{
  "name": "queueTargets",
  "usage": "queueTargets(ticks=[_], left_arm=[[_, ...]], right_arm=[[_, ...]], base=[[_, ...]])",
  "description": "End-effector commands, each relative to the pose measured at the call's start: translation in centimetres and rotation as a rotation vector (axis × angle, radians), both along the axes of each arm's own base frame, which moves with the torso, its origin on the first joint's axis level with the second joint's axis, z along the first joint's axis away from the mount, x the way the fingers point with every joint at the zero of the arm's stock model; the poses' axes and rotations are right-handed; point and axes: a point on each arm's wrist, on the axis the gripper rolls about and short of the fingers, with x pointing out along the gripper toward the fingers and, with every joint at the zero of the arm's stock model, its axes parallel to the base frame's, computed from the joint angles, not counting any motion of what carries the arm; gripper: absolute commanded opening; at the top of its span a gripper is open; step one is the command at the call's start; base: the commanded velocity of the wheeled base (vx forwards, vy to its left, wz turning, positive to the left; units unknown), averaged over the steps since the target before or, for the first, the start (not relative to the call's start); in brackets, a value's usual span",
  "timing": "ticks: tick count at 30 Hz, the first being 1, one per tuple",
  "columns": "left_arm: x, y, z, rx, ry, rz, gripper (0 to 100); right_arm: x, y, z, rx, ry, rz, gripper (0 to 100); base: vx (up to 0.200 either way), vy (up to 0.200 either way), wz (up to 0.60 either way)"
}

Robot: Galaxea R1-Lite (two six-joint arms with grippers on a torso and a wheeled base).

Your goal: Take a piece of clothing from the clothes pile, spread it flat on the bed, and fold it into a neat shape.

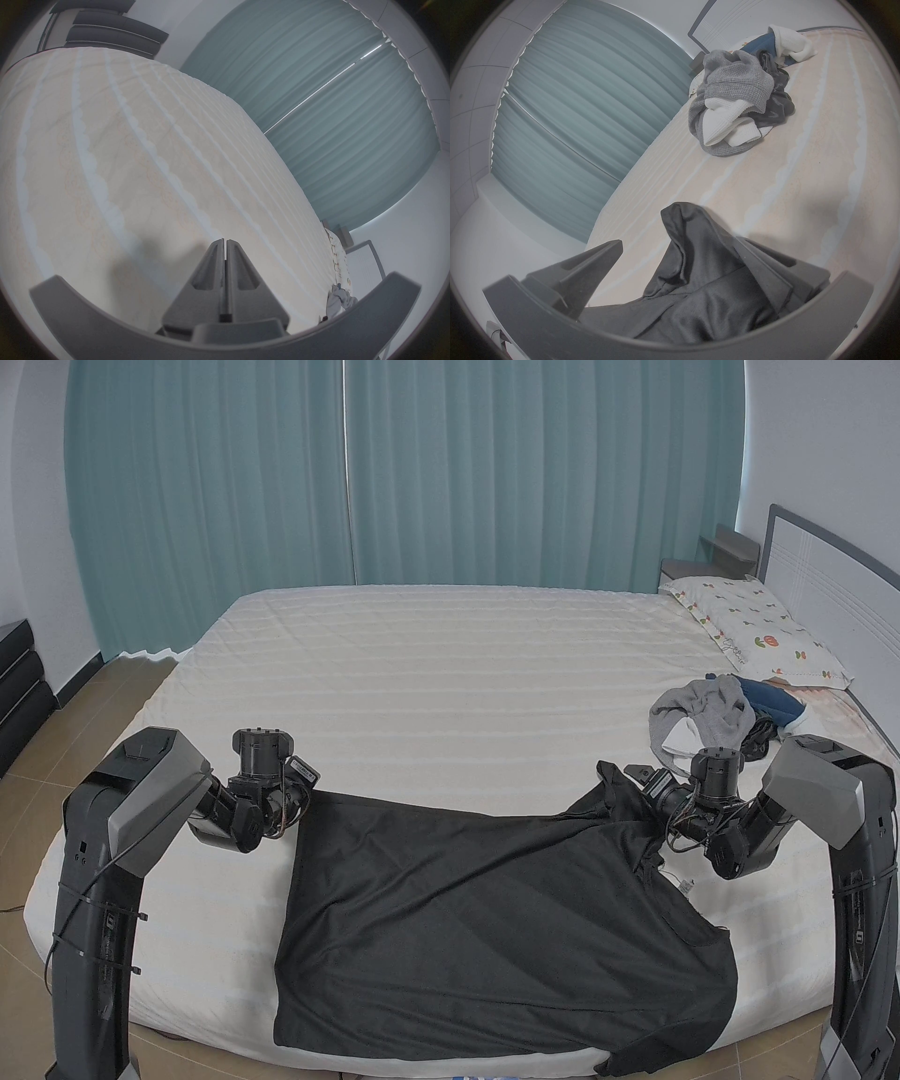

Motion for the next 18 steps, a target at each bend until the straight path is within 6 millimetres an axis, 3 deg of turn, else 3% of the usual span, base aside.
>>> queueTargets(ticks=[1, 7, 18], left_arm=[[0.7, 0.7, -1.1, 0.004, 0.012, 0.018, 0], [1.7, 1.4, -1.4, 0.024, -0.006, 0.079, 0], [2.2, 1.7, -1.6, 0.031, 0.023, 0.096, 0]], right_arm=[[0.4, -0.6, -1.1, -0.008, 0.012, -0.009, 100], [0.9, -1.1, -2.5, -0.040, 0.021, -0.005, 100], [1.1, -1.5, -3.2, -0.040, 0.026, 0.013, 100]], base=[[0.000, 0.000, 0.00], [0.000, 0.000, 0.00], [0.000, 0.000, 0.00]])
